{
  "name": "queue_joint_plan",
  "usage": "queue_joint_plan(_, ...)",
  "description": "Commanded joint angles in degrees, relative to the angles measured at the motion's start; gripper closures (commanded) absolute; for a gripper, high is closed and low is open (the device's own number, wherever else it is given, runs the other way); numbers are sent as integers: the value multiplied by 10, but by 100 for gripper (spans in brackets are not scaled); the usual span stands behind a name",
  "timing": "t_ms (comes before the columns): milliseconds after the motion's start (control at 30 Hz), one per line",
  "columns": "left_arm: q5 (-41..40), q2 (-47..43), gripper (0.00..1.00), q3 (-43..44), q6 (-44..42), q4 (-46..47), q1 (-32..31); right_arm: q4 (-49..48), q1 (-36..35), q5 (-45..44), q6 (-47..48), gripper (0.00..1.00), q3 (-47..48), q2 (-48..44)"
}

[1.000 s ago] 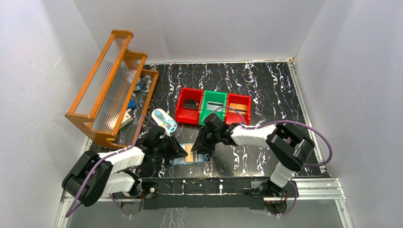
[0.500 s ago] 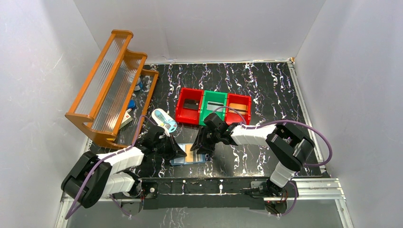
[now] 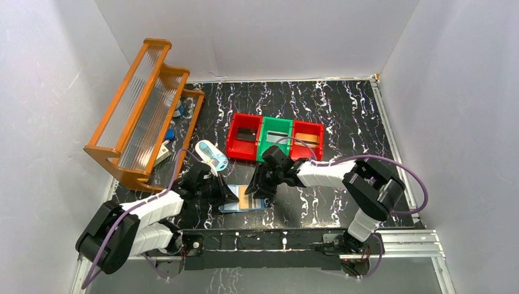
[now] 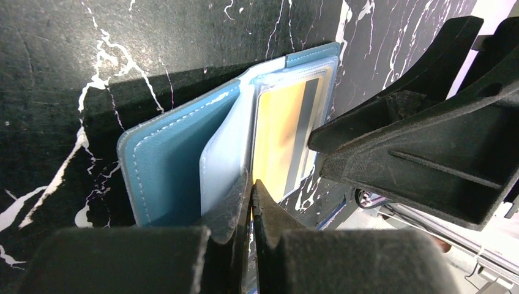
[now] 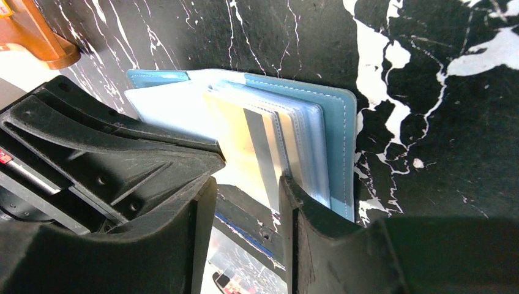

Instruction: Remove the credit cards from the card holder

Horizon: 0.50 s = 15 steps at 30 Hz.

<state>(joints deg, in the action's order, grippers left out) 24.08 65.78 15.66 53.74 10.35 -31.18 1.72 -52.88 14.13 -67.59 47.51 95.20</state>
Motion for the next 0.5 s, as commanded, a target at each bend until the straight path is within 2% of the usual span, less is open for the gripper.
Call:
queue_joint_plan(0,36,2,94,14,-7,25,4,75,-1,-60,19,48,-1,12)
queue_joint_plan(100,54,16,83,12,-5,44,5,76,-2,-60,21,46,-1,18)
queue_joint_plan(233,85,52,82,10,-3,81,4,61,-4,-39,22,46,1,39)
queue_joint_plan(367,92,63,90,1,10,104,4,45,-4,-26,17,46,-7,42)
queue_joint_plan(467,90,60,100,-2,11,106,4,42,-3,-23,16,46,-11,42)
